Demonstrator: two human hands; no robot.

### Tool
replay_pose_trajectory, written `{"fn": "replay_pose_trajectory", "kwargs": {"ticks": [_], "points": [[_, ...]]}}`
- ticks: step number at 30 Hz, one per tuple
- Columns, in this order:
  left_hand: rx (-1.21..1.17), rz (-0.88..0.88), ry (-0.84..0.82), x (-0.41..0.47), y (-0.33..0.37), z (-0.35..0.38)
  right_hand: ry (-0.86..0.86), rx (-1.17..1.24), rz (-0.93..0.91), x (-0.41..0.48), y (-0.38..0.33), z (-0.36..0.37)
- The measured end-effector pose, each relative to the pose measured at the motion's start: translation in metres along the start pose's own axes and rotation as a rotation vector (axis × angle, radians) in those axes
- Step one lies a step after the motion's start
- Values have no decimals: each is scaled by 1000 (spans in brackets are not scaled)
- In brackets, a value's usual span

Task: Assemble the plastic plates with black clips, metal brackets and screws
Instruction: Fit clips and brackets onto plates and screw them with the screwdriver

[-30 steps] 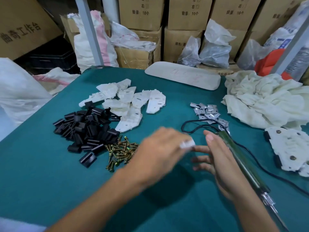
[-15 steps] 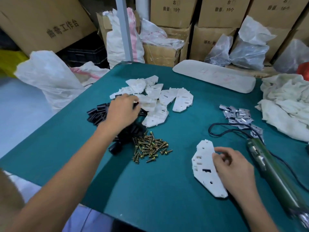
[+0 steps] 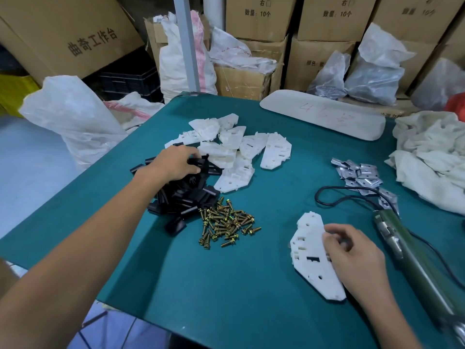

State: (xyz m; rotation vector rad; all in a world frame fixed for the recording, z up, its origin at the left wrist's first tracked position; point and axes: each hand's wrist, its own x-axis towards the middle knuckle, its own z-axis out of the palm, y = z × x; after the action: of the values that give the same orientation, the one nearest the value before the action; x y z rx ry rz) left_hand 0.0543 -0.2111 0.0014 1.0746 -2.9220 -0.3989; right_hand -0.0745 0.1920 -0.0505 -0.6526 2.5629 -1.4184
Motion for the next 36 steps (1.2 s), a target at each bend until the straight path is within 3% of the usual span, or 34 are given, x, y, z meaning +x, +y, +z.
{"fn": "replay_pose_trajectory", "kwargs": {"ticks": [2, 5, 8, 12, 16, 19, 23, 26, 31, 36], "points": [[-1, 26, 48, -4, 1, -3, -3, 9, 2, 0, 0, -1], [-32, 58, 299, -17, 15, -11, 14, 46, 5, 1, -2, -2], [-218, 154, 418, -43, 55, -16, 45, 102, -14, 4, -7, -5], [-525, 382, 218, -91, 132, 10, -106, 451, -64, 9, -34, -4], [-409, 524, 165, -114, 192, 52, -197, 583, -53, 17, -48, 5], [-490, 465, 91, -109, 201, 67, -119, 626, 12, 26, -37, -1], [-728, 197, 9, -87, 184, 79, -58, 753, 156, 39, -18, -14], [-662, 101, 32, -77, 173, 85, -59, 739, 210, 44, -8, -15], [-255, 194, 314, -92, 182, 88, -68, 550, 235, 45, 1, -12], [-36, 222, 69, -125, 217, 101, -83, 416, 170, 42, 4, -15]]}}
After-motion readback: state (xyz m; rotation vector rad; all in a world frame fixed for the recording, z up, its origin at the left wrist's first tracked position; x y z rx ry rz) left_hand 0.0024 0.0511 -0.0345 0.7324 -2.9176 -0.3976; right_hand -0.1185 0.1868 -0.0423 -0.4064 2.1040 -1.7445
